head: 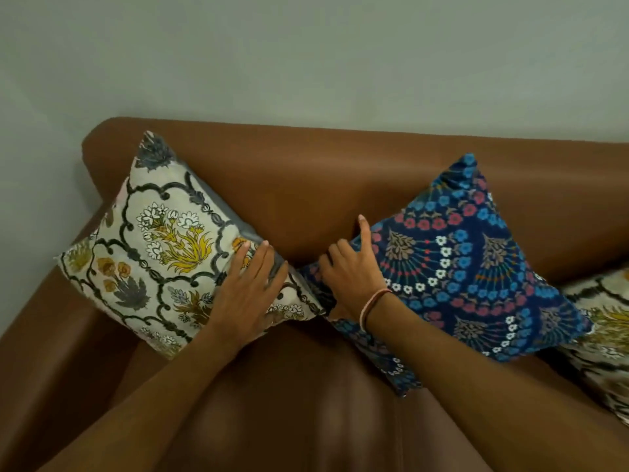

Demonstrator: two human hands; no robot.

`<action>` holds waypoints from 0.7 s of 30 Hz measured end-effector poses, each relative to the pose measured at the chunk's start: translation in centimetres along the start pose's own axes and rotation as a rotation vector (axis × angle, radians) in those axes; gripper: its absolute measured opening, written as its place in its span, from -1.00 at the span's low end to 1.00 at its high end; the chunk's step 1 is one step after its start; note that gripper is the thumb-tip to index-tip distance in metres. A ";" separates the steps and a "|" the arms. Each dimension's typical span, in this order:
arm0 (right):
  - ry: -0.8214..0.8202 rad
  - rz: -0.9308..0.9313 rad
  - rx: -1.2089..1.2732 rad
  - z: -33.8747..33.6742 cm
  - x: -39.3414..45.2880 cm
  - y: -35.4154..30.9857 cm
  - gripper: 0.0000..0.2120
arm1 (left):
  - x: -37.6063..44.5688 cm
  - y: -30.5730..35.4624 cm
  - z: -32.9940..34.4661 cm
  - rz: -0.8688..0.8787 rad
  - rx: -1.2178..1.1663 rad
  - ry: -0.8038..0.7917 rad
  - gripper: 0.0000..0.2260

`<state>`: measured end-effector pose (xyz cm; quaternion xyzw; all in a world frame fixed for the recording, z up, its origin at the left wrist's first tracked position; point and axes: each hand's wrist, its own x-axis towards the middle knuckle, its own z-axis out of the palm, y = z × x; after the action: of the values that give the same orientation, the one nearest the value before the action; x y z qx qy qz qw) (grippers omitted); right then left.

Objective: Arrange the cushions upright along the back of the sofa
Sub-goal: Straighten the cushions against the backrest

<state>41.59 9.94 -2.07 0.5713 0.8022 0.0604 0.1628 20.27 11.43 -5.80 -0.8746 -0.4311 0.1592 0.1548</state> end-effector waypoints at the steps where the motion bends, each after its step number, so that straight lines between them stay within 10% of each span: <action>1: 0.028 0.021 0.030 0.2 -0.2 0.4 -0.56 | 0.2 -0.2 0.0 0.001 0.006 -0.025 -0.10; 6: 0.114 0.026 0.012 0.6 -2.8 3.9 -0.13 | 2.1 -0.3 0.1 -0.023 0.033 -0.092 -0.15; 12: 0.274 -0.180 0.025 1.8 -4.3 1.9 -0.36 | 2.9 0.3 1.0 -0.027 0.067 -0.034 -0.06; 21: 0.057 -0.156 -0.070 0.6 -1.4 1.5 -0.09 | -2.4 -2.3 -0.3 -0.089 -0.201 0.319 -0.21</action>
<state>43.57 9.08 -1.96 0.4992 0.8458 0.0920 0.1641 17.35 10.77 -4.18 -0.8799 -0.4530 -0.0321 0.1401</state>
